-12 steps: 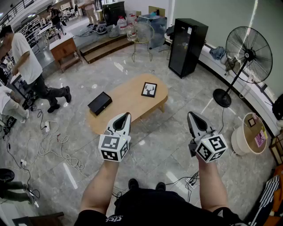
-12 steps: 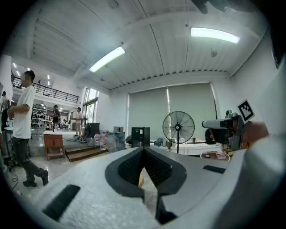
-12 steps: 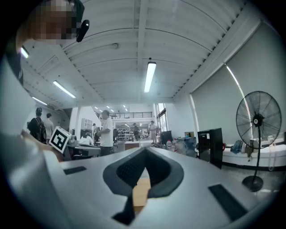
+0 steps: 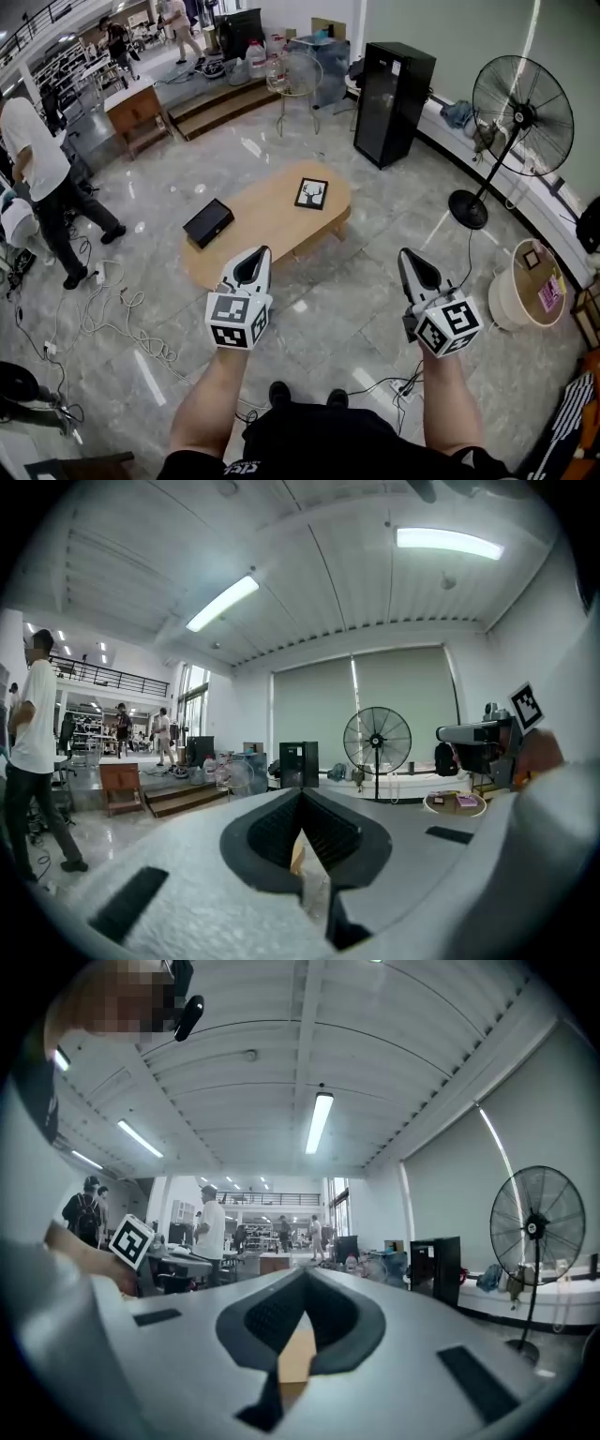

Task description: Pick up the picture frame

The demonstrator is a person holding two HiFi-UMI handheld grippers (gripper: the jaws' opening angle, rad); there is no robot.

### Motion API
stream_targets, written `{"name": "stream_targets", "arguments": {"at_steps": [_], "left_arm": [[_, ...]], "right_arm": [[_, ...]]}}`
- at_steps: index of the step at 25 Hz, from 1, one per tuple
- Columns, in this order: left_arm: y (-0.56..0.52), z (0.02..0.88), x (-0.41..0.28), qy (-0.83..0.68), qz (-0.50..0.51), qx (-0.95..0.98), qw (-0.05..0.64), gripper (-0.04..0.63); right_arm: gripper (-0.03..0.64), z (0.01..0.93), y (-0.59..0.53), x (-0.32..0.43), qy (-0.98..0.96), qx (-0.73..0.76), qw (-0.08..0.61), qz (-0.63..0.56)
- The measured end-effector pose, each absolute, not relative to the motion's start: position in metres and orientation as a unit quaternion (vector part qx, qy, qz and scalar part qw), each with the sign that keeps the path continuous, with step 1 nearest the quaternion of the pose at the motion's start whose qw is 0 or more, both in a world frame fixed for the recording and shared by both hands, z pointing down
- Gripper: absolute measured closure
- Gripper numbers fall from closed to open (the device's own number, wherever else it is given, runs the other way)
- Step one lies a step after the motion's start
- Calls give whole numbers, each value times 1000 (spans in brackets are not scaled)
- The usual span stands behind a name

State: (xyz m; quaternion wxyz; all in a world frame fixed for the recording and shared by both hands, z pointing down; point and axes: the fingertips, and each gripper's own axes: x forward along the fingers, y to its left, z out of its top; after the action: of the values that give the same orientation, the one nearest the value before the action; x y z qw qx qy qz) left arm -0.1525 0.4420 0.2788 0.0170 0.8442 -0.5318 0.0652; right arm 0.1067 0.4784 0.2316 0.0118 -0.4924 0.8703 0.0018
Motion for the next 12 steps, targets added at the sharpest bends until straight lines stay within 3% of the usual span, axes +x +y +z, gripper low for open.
{"name": "stream_targets", "arguments": {"at_steps": [7,12], "left_arm": [[462,280,-115,-538,57,840,23,591],[482,270,-98,-556,50,830,9,589]], "right_arm": [[612,248,502,162,863,-502,-41,35],[611,261,514,179,871,-490,-19,3]]}}
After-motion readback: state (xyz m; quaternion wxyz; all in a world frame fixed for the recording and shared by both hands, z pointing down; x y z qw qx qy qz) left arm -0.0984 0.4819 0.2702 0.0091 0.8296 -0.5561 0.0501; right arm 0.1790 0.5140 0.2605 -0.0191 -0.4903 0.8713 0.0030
